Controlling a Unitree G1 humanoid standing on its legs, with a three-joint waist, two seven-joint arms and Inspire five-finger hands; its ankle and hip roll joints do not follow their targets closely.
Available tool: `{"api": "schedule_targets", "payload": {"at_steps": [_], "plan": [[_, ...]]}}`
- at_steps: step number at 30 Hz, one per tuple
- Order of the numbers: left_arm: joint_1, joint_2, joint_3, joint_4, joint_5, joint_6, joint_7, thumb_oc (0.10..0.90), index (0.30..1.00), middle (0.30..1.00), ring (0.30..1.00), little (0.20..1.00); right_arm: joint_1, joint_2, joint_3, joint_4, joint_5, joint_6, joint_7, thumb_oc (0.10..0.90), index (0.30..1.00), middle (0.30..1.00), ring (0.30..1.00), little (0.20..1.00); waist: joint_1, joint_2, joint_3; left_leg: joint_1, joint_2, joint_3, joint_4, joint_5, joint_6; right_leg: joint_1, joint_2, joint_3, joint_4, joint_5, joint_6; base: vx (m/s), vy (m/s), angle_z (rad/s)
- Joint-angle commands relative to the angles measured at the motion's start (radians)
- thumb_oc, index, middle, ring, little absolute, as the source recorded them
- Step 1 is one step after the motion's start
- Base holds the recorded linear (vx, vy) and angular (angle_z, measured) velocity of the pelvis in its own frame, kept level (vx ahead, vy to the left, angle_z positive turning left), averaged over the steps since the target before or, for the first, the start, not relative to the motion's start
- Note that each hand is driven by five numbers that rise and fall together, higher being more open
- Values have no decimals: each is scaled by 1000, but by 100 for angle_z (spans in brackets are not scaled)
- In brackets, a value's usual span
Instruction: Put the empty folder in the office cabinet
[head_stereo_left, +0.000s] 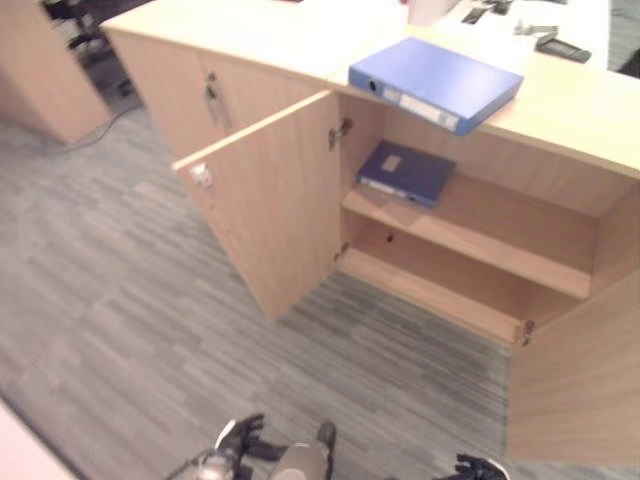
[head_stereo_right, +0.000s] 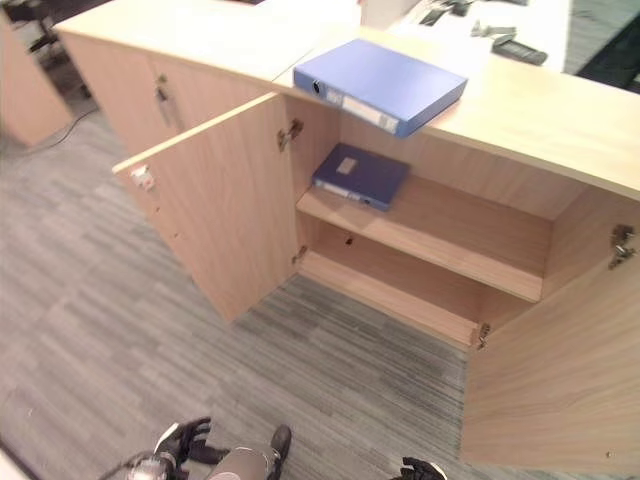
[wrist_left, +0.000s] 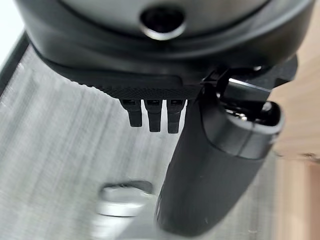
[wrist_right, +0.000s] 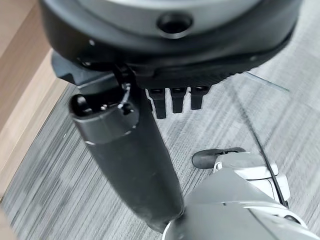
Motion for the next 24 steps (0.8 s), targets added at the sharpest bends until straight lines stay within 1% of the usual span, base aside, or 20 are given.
{"api": "schedule_targets", "payload": {"at_steps": [1,2,4,5,6,8,9,10,11,13,14,15,17,18,19,20,21,22,23,24], "plan": [[46,64,-63,-42,15,-12,12,800,900,900,900,900,-4,-38,-21,-28,15,-26,-5,800,900,900,900,900,30,-20,-111,-120,150,-32,-268,262,-118,13,10,49,112,-15,101,248,254,-16],[46,64,-63,-41,15,-12,11,800,900,900,900,900,-4,-37,-20,-28,16,-26,-5,800,900,900,900,900,32,-22,-112,-120,150,-30,-268,261,-118,12,8,51,113,-16,102,116,123,-31],[33,76,-63,-57,0,-12,13,800,900,900,900,900,-15,-27,-8,-32,11,-28,-2,800,900,900,900,900,36,-29,-115,-92,162,16,-275,230,-99,-41,1,-12,189,52,138,122,155,-35],[27,86,-62,-69,-14,-11,13,800,900,900,900,900,-19,-23,-1,-35,2,-29,0,800,900,900,900,900,36,-24,-114,-68,173,37,-280,214,-90,-81,-5,-81,248,76,155,142,239,-36],[20,93,-58,-77,-30,-13,17,800,900,900,900,900,-26,-20,4,-40,-4,-29,-1,800,900,900,900,900,44,-12,-108,-47,193,62,-279,205,-83,-120,-20,-166,312,121,176,162,274,-35],[17,100,-56,-99,-58,-14,18,800,900,900,900,900,-43,-16,10,-47,-27,-27,-8,800,900,900,900,900,44,7,-97,18,192,116,-293,166,-62,-167,-83,-367,431,154,173,172,345,-57],[16,103,-54,-96,-53,-15,19,800,900,900,900,900,-50,-13,11,-52,-33,-31,-7,800,900,900,900,900,53,16,-100,34,192,157,-299,155,-53,-168,-107,-462,450,173,171,163,350,-90],[20,102,-53,-99,-53,-16,17,800,900,900,900,900,-55,-11,8,-57,-29,-33,-7,800,900,900,900,900,49,17,-97,62,179,169,-311,147,-43,-183,-104,-484,479,180,179,201,318,-86],[22,102,-49,-100,-59,-19,14,800,900,900,900,900,-58,-8,7,-68,-15,-42,-9,800,900,900,900,900,37,10,-91,98,162,188,-326,138,-36,-212,-75,-478,485,171,181,216,222,-112],[27,100,-44,-102,-60,-22,11,800,900,900,900,900,-56,-9,0,-77,8,-47,-10,800,900,900,900,900,20,19,-92,128,153,192,-335,127,-36,-273,-6,-453,420,135,169,258,119,-83],[30,100,-41,-102,-58,-23,9,800,900,900,900,900,-50,-14,-11,-79,36,-52,-14,800,900,900,900,900,1,17,-84,162,142,196,-343,109,-41,-297,7,-451,324,94,152,220,38,-33],[31,100,-41,-102,-58,-24,9,800,900,900,900,900,-49,-15,-10,-79,36,-52,-14,800,900,900,900,900,0,17,-81,167,143,196,-345,107,-42,-292,7,-452,323,91,151,209,-12,-25],[34,93,-43,-96,-53,-25,10,800,900,900,900,900,-46,-21,-23,-72,49,-50,-21,800,900,900,900,900,-20,22,-71,205,148,203,-360,81,-52,-336,-24,-470,220,122,136,213,-94,-7],[40,81,-47,-83,-38,-23,11,800,900,900,900,900,-42,-28,-39,-54,54,-46,-25,800,900,900,900,900,-45,33,-59,250,161,207,-367,47,-66,-389,-62,-480,117,180,139,329,-149,-23],[42,79,-47,-76,-30,-24,13,800,900,900,900,900,-38,-29,-45,-47,51,-43,-24,800,900,900,900,900,-59,32,-54,269,163,205,-367,35,-73,-426,-85,-480,82,209,147,383,-147,-39],[45,76,-48,-69,-18,-25,11,800,900,900,900,900,-30,-32,-53,-41,42,-37,-22,800,900,900,900,900,-72,40,-46,295,171,202,-364,13,-80,-443,-102,-483,50,229,158,431,-195,-30],[51,78,-50,-65,2,-26,6,800,900,900,900,900,-14,-36,-65,-28,26,-26,-16,800,900,900,900,900,-97,41,-38,328,186,193,-355,-15,-91,-472,-137,-461,9,256,176,338,-158,-2],[52,77,-50,-65,3,-26,6,800,900,900,900,900,-13,-36,-66,-28,25,-26,-16,800,900,900,900,900,-97,44,-36,331,189,194,-353,-18,-91,-468,-134,-462,8,255,177,423,-251,20],[57,84,-50,-58,16,-29,1,800,900,900,900,900,12,-43,-79,-15,16,-20,-11,800,900,900,900,900,-112,35,-39,366,188,190,-348,-43,-100,-456,-154,-439,-10,280,186,303,-179,33],[61,85,-47,-54,23,-30,1,800,900,900,900,900,26,-46,-83,-9,9,-19,-8,800,900,900,900,900,-113,26,-47,386,183,190,-348,-55,-104,-434,-163,-446,-23,300,190,402,-242,30]]}}
